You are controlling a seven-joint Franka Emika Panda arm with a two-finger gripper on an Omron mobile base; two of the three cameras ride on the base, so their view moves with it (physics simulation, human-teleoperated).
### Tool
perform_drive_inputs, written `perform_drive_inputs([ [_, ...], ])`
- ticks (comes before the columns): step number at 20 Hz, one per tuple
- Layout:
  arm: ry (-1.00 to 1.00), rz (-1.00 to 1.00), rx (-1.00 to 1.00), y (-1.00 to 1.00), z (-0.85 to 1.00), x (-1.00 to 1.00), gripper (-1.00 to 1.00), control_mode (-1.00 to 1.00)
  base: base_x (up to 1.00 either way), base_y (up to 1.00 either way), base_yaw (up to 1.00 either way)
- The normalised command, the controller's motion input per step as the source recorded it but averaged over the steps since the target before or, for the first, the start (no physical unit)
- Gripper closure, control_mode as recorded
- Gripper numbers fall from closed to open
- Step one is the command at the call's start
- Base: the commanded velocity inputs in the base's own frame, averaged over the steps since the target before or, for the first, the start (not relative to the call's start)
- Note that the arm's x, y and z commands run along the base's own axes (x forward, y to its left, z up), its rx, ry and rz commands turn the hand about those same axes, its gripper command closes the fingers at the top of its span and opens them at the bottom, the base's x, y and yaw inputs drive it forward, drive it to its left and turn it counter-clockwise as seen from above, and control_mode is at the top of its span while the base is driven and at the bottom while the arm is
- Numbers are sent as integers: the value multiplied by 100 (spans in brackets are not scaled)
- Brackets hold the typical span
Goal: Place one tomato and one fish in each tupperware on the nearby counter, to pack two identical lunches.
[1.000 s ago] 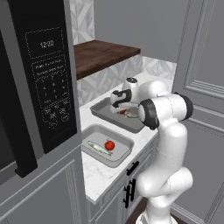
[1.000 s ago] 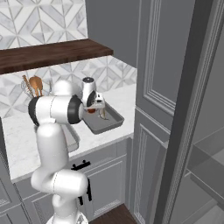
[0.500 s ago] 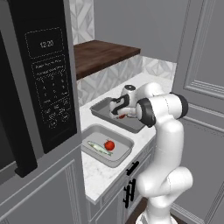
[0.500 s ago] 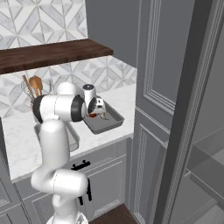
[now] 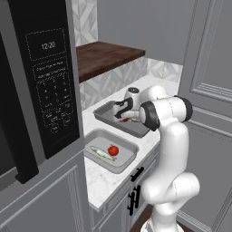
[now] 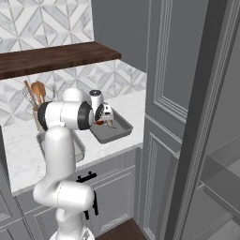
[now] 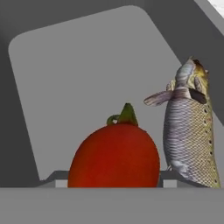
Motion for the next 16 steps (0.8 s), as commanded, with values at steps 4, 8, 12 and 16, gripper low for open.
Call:
perform_drive_inputs([
  [4, 0, 0, 0, 0, 0, 0, -100, -100, 0, 0, 0],
  [8, 0, 0, 0, 0, 0, 0, -100, -100, 0, 0, 0],
  [12, 3, 0, 0, 0, 21, 0, -100, -100, 0, 0, 0],
  [16, 0, 0, 0, 0, 74, -12, -100, -100, 0, 0, 0],
])
